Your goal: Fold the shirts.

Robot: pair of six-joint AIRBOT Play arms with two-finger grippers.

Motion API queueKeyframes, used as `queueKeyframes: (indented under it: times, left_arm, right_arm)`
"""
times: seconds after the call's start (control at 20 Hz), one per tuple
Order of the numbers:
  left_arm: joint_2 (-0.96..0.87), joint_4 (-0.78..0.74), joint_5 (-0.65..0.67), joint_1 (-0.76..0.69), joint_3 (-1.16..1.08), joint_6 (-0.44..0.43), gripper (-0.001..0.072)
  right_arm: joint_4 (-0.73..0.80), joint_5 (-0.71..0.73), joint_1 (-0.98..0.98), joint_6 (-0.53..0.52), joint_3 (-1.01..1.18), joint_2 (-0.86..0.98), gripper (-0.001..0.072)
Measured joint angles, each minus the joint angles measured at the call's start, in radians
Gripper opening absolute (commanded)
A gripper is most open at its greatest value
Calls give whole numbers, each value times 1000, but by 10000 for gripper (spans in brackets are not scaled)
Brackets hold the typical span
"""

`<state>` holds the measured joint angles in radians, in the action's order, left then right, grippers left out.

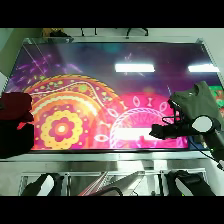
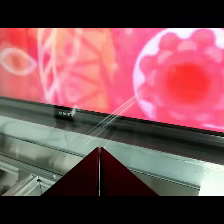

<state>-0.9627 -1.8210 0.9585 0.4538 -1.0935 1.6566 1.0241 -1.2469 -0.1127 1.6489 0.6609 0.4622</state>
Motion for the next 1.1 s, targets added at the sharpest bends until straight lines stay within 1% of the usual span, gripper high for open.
queueKeyframes:
  times: [0.1,0.25,0.4,0.6,0.65,0.7,0.75,0.8,0.85,1.0,1.1]
  left_arm:
    - [-193,-15,-6,80,-64,-5,693]
    - [-460,-28,-7,137,-192,-8,693]
    - [-654,-35,-25,147,-322,-10,693]
    - [-846,-40,-42,151,-486,-16,690]
    - [-884,-40,-35,148,-521,-16,653]
    - [-921,-40,-24,145,-555,-20,498]
    - [-953,-38,-11,140,-584,-34,384]
    - [-981,-38,5,135,-610,-47,241]
    - [-1005,-37,24,130,-633,-65,7]
    - [-1042,-49,87,113,-674,-112,14]
    - [-1024,-32,143,89,-682,-132,14]
  right_arm:
    - [0,5,0,0,0,0,20]
    - [0,9,0,0,0,0,20]
    - [3,12,0,0,0,0,20]
    - [3,11,0,0,0,0,20]
    - [3,11,0,0,0,0,20]
    - [3,11,0,0,0,0,20]
    - [3,11,0,0,0,0,20]
    - [3,11,0,0,0,0,20]
    - [3,11,0,0,0,0,20]
    - [3,10,0,-1,0,0,20]
    - [3,9,0,-1,0,0,20]
